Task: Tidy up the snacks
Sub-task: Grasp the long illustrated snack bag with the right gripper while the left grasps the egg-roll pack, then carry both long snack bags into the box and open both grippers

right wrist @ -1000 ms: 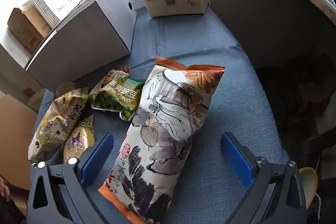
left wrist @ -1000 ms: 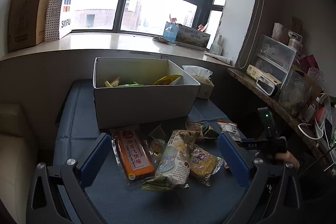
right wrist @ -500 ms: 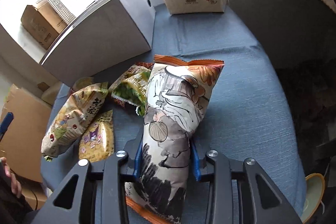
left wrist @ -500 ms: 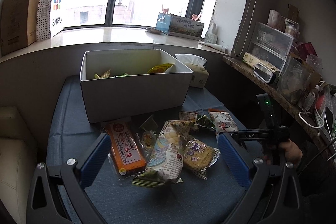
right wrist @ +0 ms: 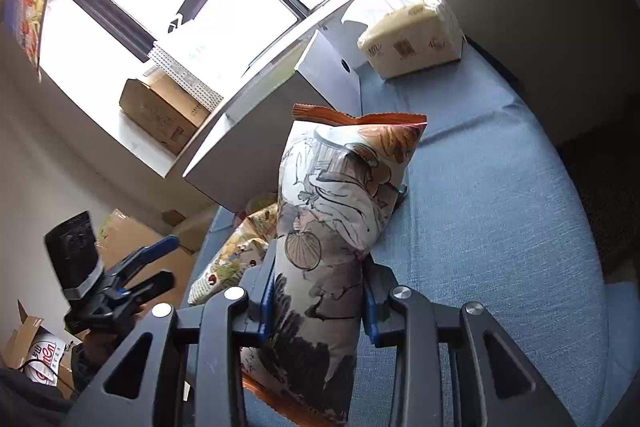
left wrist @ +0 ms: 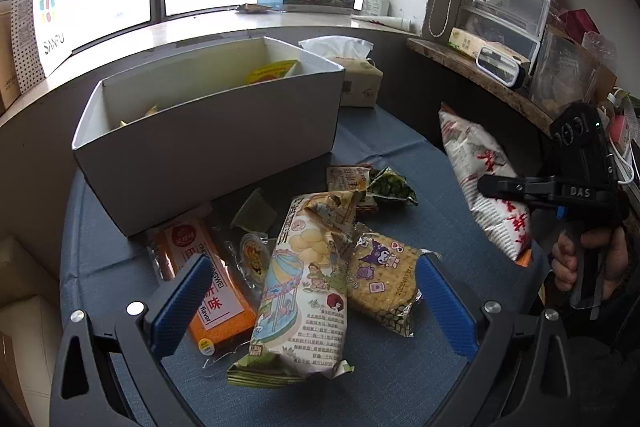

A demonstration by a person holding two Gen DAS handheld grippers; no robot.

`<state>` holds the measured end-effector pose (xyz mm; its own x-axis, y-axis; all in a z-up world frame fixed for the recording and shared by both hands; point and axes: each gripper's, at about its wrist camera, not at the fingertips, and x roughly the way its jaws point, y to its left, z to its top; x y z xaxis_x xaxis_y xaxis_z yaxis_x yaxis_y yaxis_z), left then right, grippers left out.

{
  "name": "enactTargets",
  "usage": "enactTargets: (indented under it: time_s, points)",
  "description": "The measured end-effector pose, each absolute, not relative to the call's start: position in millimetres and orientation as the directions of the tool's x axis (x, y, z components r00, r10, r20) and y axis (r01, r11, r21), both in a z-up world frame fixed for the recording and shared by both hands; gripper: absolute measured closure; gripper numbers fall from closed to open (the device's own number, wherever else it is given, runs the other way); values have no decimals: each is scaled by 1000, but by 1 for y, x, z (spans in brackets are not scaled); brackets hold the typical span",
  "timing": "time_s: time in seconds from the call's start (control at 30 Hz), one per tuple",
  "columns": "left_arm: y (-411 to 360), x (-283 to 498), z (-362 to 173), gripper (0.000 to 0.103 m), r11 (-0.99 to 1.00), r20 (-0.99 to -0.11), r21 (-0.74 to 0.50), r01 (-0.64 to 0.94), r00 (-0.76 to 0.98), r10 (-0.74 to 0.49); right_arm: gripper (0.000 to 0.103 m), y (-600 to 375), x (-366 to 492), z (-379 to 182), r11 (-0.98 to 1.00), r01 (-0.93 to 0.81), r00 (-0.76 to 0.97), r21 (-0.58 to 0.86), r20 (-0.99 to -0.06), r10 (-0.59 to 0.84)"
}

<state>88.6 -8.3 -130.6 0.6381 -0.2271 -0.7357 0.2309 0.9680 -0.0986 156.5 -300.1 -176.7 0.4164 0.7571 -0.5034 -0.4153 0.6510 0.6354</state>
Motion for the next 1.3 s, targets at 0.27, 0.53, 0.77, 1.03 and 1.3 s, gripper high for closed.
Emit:
enactTargets:
  time_s: [0.27, 0.53, 0.77, 1.03, 1.3]
  points:
    - [-14, 137, -164, 0, 953, -830, -70, 294, 513, -219, 66, -337, 126, -139, 595, -475, 509, 648, -349, 787]
    - [-22, 144, -175, 37, 943, -855, -66, 327, 468, -222, 66, -334, 122, -127, 626, -478, 519, 616, -378, 767]
    - [-8, 111, -163, 67, 939, -807, -125, 322, 518, -285, 66, -316, 123, -133, 628, -491, 480, 603, -415, 773]
    - [22, 65, -118, 69, 950, -665, -208, 233, 679, -313, 66, -290, 125, -127, 635, -528, 454, 564, -444, 772]
    - [79, 95, -22, 69, 959, -430, -267, 93, 879, -205, 66, -221, 184, -71, 676, -618, 466, 403, -505, 727]
